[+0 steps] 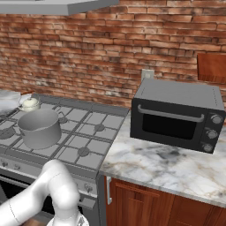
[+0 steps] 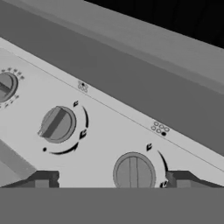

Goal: Pick the kettle from the cabinet and place it on a stove burner. Then pick the pot from the counter and place it on another stove burner. Finally, turn both burners on.

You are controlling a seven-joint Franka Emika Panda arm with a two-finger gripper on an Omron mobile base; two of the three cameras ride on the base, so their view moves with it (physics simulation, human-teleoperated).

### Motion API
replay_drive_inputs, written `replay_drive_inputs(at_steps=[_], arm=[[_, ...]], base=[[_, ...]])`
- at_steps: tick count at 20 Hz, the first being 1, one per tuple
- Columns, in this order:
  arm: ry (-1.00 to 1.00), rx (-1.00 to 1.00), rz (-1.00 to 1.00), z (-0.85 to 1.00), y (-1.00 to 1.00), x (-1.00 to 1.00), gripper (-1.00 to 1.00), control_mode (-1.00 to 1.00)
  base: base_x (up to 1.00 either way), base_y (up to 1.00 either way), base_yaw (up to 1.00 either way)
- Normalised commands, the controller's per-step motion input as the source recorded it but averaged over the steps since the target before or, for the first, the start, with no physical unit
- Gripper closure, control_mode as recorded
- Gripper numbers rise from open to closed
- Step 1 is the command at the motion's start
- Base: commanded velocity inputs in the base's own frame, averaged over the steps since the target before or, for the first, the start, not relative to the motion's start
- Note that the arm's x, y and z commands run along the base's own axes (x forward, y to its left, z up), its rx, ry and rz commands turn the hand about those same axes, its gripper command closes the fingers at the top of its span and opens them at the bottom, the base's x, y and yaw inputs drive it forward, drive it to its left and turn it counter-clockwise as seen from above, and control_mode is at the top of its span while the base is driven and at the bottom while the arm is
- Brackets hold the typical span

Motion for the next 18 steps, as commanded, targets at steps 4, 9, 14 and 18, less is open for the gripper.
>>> replay_drive_inputs(at_steps=[4, 9, 14, 18], arm=[[-0.16, 0.05, 0.0, 0.01, -0.31, -0.43, -1.0, -1.0], [-0.17, 0.07, 0.0, 0.04, -0.34, -0.32, -1.0, -1.0], [-0.18, 0.08, 0.0, 0.09, -0.37, -0.16, -1.0, -1.0], [-0.16, 0.07, 0.0, 0.11, -0.34, -0.02, -1.0, -1.0]], base=[[0.0, 0.0, 0.0], [0.0, 0.0, 0.0], [0.0, 0.0, 0.0], [0.0, 0.0, 0.0]])
